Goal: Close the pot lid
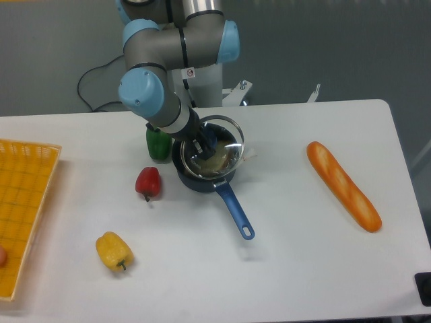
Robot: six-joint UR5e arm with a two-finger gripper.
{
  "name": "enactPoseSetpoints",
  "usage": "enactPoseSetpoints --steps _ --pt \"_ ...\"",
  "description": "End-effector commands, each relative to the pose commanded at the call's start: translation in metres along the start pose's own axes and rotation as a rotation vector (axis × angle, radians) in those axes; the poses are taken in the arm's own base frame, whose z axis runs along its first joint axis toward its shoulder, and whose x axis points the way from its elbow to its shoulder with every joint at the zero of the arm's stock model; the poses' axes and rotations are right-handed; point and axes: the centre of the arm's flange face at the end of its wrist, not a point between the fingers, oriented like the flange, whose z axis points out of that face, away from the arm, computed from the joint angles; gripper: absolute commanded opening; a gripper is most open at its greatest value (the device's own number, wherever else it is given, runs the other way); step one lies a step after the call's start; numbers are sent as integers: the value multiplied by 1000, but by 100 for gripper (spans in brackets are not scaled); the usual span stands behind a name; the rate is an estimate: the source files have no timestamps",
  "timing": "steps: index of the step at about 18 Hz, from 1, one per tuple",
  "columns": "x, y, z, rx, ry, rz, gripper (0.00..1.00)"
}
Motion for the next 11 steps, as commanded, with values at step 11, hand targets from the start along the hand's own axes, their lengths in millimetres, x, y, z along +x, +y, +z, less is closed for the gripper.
enactPoseSetpoints --steps 11 --pt "-8 -3 -8 5 -16 1 91"
